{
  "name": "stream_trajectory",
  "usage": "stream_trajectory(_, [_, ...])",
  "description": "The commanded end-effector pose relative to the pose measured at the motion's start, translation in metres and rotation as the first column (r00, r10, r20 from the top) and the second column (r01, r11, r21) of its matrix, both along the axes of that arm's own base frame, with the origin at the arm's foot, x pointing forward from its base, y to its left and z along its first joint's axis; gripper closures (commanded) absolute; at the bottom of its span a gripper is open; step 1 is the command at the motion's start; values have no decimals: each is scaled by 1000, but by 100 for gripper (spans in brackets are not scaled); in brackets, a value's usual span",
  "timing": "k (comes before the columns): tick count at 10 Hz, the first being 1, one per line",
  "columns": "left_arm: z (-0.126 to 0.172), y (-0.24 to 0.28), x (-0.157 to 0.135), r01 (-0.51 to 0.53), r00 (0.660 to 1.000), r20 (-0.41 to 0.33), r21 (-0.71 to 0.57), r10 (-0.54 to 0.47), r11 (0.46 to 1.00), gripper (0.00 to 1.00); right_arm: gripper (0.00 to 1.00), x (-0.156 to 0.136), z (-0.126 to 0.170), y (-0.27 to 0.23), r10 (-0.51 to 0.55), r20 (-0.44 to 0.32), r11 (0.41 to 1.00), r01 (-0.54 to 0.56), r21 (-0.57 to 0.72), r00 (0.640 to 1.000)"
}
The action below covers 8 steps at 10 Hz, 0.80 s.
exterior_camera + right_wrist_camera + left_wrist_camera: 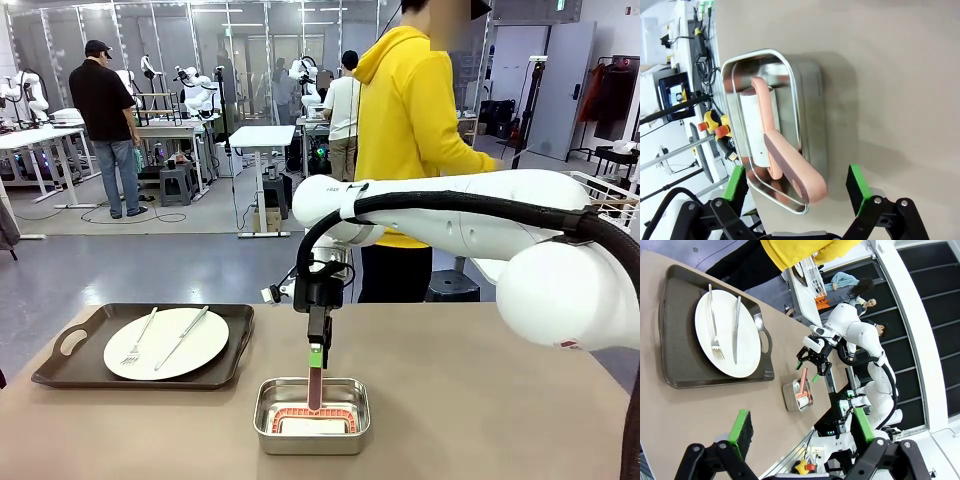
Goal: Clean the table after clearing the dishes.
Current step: When the left (or right) Handle tray is removed, use the left hand (or right hand) to clean the left (or right) side of the table with the Lint Roller.
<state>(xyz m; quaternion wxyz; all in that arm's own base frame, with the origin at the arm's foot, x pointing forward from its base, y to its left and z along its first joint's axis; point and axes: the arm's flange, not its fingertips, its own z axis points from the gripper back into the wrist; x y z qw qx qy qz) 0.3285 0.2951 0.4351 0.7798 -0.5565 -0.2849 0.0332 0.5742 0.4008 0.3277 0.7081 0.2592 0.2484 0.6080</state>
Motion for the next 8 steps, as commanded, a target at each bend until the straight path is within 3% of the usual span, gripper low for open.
stream_trajectory(1, [2, 1, -3, 1, 1000, 4, -2, -1, 1000, 0, 0, 6, 5, 4, 16, -35, 999, -14, 42, 999])
stream_trajectory(7, [2, 1, -3, 1, 1000, 4, -2, -1, 1000, 0, 0, 6, 6, 12, 24, -35, 999, -23, 33, 999])
stream_trajectory(8, [2, 1, -3, 1, 1000, 4, -2, -1, 1000, 0, 10, 6, 6, 11, 29, -36, 999, -28, 28, 999])
